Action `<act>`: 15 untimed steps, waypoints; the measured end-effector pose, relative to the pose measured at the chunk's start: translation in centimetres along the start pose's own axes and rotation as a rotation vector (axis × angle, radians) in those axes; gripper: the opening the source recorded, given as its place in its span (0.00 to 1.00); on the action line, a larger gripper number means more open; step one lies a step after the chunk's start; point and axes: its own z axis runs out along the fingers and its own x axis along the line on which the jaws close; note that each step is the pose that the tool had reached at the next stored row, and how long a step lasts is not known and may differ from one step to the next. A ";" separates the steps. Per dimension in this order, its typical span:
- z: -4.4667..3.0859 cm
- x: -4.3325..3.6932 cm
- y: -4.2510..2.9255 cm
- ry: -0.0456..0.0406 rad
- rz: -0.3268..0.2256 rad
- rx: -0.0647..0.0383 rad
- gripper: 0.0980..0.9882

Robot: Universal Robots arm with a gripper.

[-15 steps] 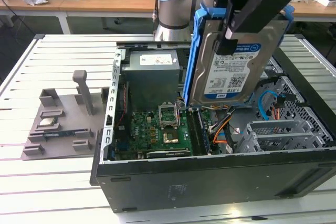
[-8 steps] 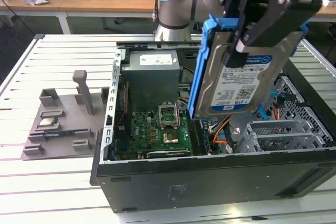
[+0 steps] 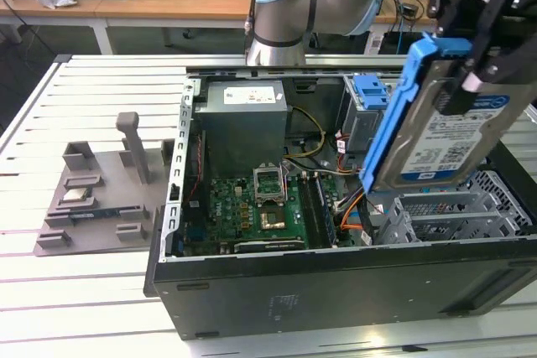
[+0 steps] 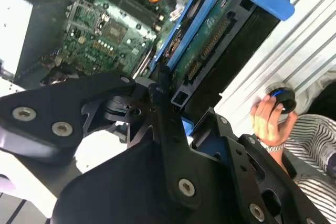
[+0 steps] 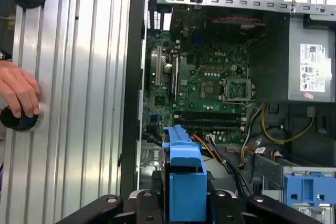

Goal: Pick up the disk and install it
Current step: 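Pick up the disk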

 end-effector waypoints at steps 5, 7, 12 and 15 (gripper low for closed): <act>0.45 0.10 -2.00 -0.0019 0.019 0.001 0.30; 0.52 0.03 -2.91 -0.0020 0.020 0.000 0.30; 1.07 -0.70 -6.62 -0.0013 0.021 -0.003 0.30; 1.07 -0.69 -6.68 -0.0013 0.021 -0.003 0.30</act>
